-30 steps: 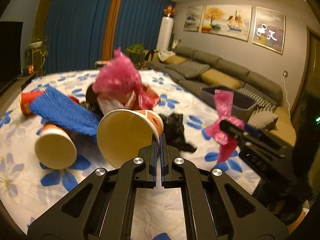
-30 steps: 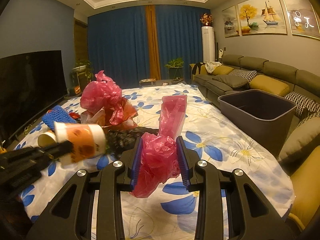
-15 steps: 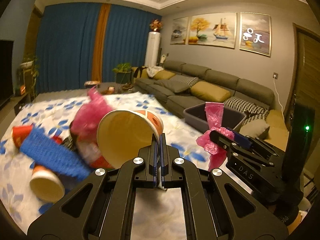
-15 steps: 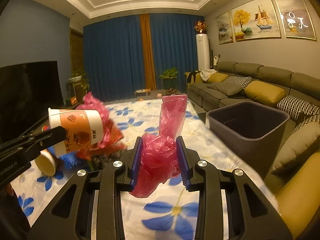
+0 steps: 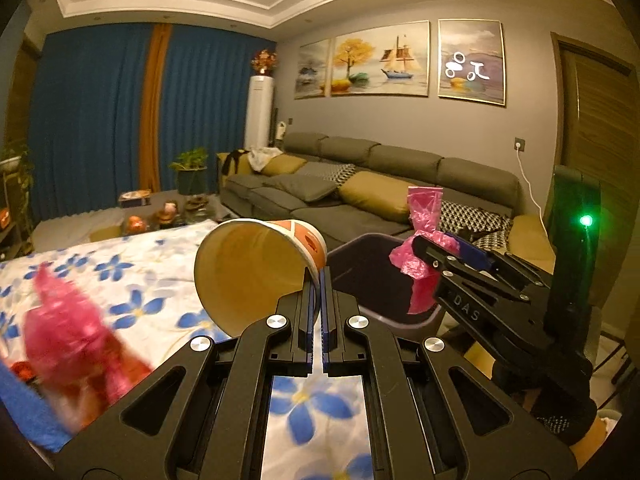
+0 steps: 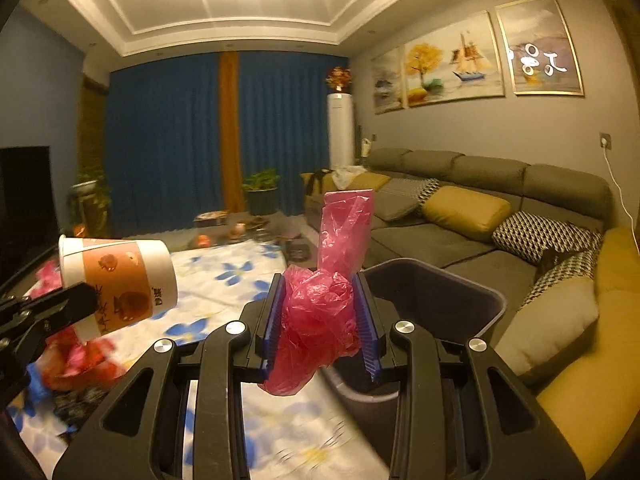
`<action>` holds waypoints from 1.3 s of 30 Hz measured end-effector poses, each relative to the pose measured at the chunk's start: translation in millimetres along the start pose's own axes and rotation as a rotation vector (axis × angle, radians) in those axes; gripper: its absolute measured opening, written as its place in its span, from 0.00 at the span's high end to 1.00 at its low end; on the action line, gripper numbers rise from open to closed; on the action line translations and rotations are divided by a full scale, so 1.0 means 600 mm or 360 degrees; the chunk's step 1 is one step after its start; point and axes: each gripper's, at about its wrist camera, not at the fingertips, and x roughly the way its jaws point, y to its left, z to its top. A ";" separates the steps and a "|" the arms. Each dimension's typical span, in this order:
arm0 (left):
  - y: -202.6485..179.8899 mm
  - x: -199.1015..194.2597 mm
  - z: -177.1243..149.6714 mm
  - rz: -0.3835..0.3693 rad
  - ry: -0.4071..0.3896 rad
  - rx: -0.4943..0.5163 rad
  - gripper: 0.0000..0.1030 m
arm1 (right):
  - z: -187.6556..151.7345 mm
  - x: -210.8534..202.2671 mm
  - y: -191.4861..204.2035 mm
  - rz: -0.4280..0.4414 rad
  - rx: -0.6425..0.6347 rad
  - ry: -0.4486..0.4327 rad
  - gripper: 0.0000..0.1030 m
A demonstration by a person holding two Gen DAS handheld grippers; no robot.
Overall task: Collect trash
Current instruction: 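Carry the pink bag and paper cup to the grey bin and release both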
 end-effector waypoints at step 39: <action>-0.059 0.244 0.001 -0.0182 0.0228 -0.0048 0.98 | -0.011 0.113 -0.122 -0.0326 0.0071 0.0063 0.39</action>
